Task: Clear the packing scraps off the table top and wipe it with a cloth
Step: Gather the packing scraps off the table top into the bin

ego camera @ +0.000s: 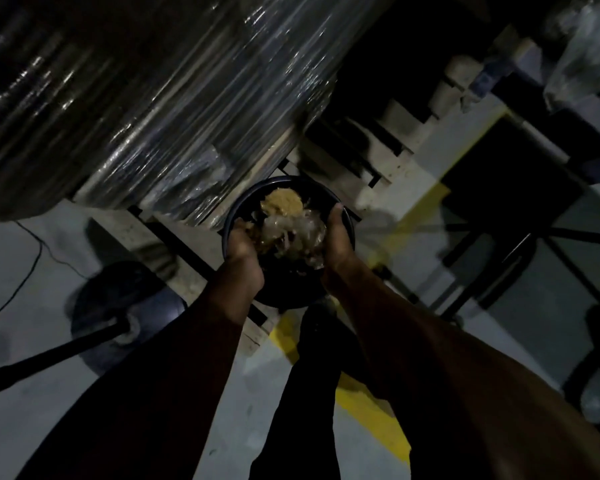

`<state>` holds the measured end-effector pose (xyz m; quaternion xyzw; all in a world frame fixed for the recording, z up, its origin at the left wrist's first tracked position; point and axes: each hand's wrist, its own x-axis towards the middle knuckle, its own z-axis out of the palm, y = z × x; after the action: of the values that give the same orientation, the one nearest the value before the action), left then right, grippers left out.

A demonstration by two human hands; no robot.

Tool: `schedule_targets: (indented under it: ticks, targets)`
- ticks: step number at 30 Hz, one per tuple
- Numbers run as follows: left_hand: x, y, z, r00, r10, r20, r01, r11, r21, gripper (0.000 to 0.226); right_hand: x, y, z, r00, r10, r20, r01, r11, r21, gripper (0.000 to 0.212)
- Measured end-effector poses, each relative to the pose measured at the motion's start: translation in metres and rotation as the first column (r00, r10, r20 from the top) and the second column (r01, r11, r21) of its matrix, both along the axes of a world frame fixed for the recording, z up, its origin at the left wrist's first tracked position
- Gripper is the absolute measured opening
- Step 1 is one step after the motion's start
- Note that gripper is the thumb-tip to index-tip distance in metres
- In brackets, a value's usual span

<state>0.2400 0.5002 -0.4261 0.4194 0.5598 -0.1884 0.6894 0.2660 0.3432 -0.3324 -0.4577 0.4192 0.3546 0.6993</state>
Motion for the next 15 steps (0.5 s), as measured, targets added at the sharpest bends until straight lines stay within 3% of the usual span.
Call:
schedule_targets:
  ticks: [3, 8, 12, 15]
  targets:
    - [0.011, -0.032, 0.084, 0.999, 0.028, -0.046, -0.026, 0.999, 0.032, 0.058, 0.002, -0.006, 0.008, 0.999, -0.03, -0.023, 0.028, 0.997, -0.076, 0.073]
    - [0.01, -0.056, 0.15, 0.998, -0.05, -0.035, 0.053, 0.996, 0.07, 0.048, 0.002, -0.023, 0.06, 0.986, -0.161, 0.032, 0.162, 0.986, -0.036, 0.074]
    - [0.016, -0.08, 0.209, 0.983, -0.174, 0.066, 0.164, 0.978, 0.132, 0.035, 0.001, -0.06, 0.119, 0.97, -0.213, 0.116, 0.223, 0.971, -0.085, 0.06]
    - [0.019, -0.1, 0.256, 0.954, -0.228, 0.197, 0.203, 0.97, 0.138, 0.026, -0.001, -0.091, 0.162, 0.929, -0.315, 0.192, 0.337, 0.937, -0.095, 0.069]
